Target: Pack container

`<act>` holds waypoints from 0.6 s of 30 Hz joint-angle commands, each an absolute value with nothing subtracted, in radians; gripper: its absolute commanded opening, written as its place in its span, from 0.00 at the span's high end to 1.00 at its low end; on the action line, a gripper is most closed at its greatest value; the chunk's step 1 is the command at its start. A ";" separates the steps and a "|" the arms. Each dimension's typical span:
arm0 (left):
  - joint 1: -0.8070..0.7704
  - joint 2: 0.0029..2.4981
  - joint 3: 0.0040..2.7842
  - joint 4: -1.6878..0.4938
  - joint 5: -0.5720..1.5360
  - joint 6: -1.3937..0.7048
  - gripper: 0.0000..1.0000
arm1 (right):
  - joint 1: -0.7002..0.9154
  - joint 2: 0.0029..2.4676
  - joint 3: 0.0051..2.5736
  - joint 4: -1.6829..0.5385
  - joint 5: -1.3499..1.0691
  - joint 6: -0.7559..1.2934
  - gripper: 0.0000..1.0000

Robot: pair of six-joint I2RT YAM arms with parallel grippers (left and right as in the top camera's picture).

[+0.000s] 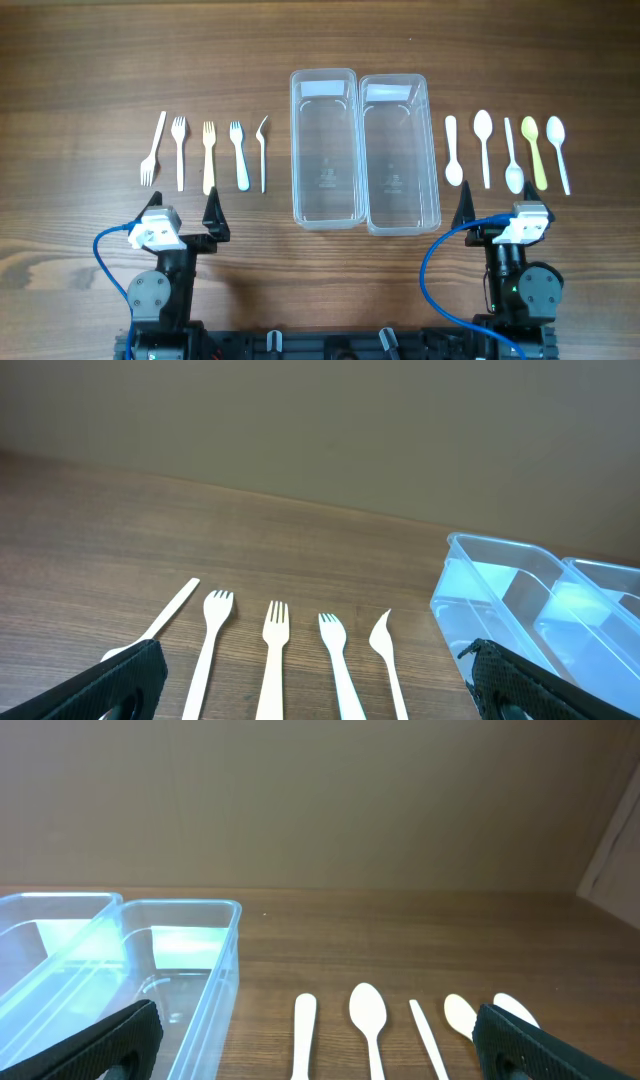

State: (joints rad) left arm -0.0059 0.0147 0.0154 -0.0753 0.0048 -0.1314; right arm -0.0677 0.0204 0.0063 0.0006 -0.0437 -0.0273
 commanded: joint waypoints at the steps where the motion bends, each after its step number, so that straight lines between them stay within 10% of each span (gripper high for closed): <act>1: -0.011 0.007 0.006 -0.075 0.017 -0.109 0.00 | -0.067 0.020 0.005 0.004 -0.030 -0.020 0.00; 18: -0.011 0.007 0.006 -0.075 0.017 -0.108 0.00 | -0.067 0.020 0.005 0.004 -0.030 -0.026 0.00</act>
State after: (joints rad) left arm -0.0059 0.0147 0.0154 -0.0753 0.0051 -0.1314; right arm -0.0677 0.0204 0.0063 0.0006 -0.0437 -0.0273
